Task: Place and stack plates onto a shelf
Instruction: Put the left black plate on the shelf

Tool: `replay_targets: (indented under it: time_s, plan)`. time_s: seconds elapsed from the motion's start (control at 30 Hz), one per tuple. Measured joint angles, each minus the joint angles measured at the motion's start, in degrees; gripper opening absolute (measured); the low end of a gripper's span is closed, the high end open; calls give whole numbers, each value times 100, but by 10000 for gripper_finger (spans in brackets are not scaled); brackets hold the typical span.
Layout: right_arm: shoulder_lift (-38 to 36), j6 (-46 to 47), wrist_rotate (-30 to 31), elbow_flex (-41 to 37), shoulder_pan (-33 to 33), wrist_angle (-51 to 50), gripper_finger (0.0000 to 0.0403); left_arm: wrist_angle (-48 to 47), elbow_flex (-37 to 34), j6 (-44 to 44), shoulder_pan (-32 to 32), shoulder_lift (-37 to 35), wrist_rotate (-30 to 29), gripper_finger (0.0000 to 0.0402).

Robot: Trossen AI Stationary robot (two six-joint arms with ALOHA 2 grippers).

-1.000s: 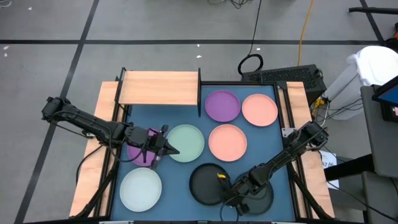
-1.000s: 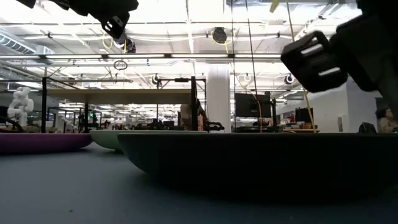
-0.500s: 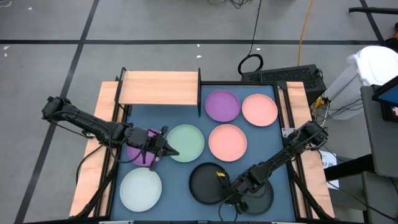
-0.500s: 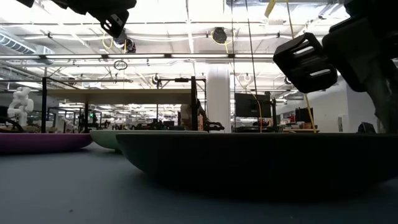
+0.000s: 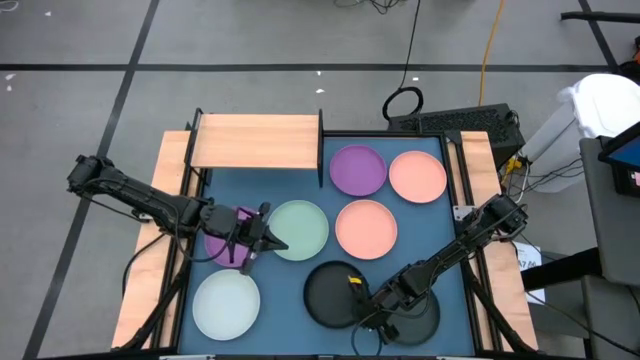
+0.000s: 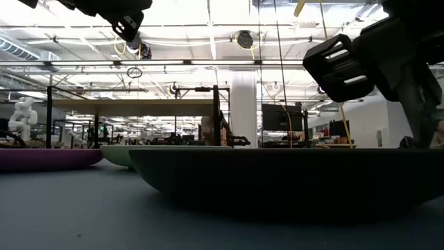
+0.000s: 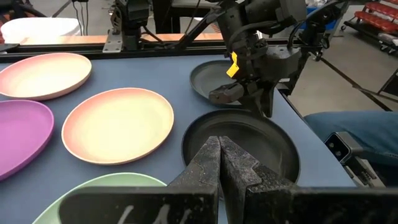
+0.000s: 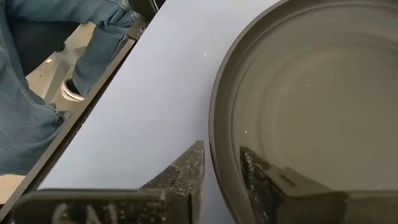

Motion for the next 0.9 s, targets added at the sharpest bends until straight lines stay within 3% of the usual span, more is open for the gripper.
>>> replay_targets:
  time_s: [0.3,0.6,0.9]
  plan:
    - [0,7,-11,-393,-15,244,84,0,0,2,0,0,0,1]
    - [-12,-340,-295,-496,-150,592,15,1,0,15,2,0,0,1]
    - [-42,-773,-396,-496,-150,825,4,2,0,11,2,0,0,1]
